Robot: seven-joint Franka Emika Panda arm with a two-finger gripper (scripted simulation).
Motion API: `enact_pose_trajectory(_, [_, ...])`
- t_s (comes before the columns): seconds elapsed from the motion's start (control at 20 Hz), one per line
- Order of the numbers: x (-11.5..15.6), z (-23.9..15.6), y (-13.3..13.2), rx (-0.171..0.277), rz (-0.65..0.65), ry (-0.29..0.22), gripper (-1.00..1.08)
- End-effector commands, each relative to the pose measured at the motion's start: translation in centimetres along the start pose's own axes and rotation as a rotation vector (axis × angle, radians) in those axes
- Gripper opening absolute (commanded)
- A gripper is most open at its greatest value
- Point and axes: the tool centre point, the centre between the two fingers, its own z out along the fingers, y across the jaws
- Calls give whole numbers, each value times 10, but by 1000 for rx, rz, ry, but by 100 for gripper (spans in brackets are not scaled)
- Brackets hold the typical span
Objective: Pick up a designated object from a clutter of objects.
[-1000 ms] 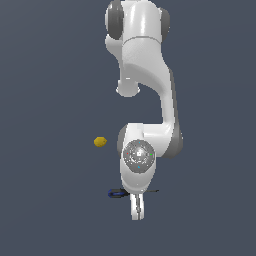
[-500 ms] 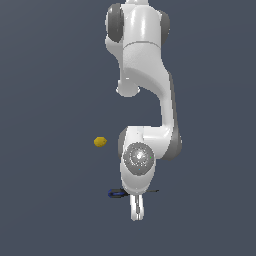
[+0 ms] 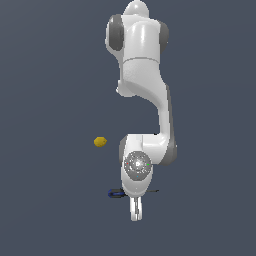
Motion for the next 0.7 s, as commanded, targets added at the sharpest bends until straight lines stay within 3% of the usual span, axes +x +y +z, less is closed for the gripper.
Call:
enact_pose_trajectory(0.0, [0, 0, -2, 2, 0, 0, 100])
enact_pose_trajectory(0.05, [0, 0, -2, 2, 0, 0, 100])
enact_pose_trajectory(0.1, [0, 0, -2, 2, 0, 0, -100])
enact_pose_trajectory(0.65, [0, 0, -1, 2, 0, 0, -100])
